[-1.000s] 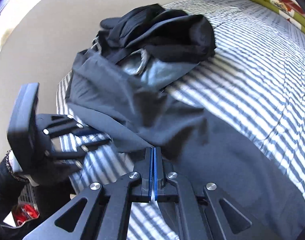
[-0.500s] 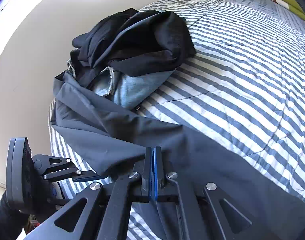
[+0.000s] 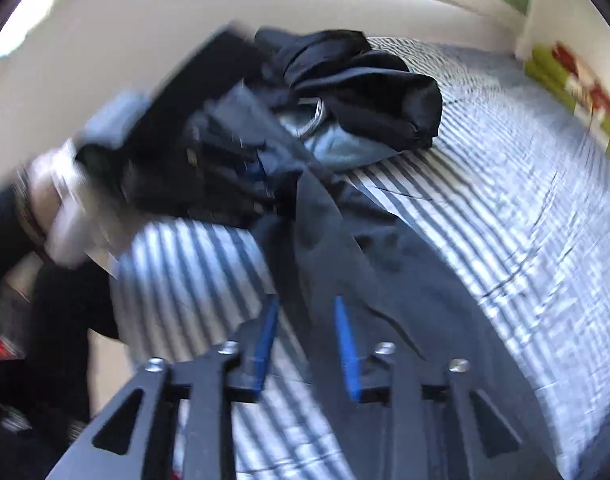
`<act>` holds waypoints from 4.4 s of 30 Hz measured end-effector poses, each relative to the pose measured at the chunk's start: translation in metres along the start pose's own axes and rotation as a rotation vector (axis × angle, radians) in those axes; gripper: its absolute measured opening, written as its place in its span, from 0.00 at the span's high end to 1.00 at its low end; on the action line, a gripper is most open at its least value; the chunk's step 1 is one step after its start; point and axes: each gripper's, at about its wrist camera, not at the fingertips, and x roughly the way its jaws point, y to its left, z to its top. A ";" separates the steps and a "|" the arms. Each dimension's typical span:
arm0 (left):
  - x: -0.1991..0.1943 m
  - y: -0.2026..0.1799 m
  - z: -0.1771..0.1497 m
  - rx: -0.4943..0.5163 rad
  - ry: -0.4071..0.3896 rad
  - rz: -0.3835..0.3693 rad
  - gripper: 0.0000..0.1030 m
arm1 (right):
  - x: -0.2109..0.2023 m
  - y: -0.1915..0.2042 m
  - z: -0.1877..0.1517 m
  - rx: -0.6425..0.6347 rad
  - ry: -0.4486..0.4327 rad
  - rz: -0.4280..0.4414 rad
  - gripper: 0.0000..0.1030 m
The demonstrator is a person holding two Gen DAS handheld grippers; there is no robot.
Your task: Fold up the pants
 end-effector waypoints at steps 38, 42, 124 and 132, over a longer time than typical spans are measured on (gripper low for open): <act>0.055 -0.089 -0.003 0.175 0.043 -0.136 0.99 | 0.020 -0.112 0.005 0.475 -0.025 0.174 0.99; 0.035 -0.090 -0.021 0.158 0.041 -0.166 0.99 | 0.016 -0.110 0.001 0.484 -0.033 0.199 0.99; 0.004 -0.163 -0.144 0.115 0.147 -0.250 0.66 | -0.108 -0.136 -0.324 1.061 0.003 -0.401 0.66; 0.018 -0.139 -0.134 -0.094 0.125 -0.266 0.51 | -0.106 -0.138 -0.327 1.075 0.000 -0.385 0.65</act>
